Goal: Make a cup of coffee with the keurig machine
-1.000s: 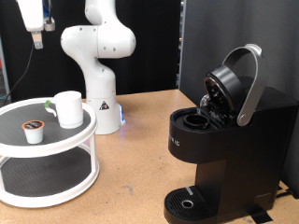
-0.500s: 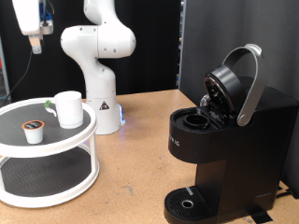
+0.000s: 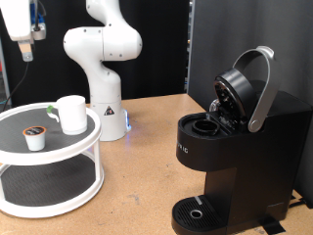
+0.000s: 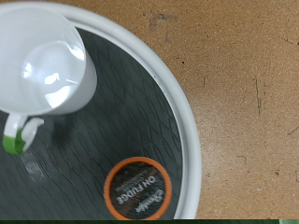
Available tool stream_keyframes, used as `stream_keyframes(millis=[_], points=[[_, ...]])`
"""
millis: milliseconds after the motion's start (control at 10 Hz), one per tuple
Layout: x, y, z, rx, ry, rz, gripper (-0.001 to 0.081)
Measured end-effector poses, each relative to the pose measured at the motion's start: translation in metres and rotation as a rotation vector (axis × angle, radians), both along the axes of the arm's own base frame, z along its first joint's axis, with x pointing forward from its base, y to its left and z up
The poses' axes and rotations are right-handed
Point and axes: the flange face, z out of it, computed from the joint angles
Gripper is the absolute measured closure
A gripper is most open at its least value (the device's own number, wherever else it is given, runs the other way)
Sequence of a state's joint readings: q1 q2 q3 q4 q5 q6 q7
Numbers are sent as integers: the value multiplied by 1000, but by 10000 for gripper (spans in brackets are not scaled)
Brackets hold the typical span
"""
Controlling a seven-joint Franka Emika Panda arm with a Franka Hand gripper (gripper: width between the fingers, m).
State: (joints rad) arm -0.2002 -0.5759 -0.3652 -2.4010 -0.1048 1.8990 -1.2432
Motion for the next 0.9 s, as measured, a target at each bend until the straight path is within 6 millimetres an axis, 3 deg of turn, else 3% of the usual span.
stream_keyframes(millis=[400,900], points=[[22,-4,-10,-15,34,24,1],[20,-6,-19,10,21,123,1]])
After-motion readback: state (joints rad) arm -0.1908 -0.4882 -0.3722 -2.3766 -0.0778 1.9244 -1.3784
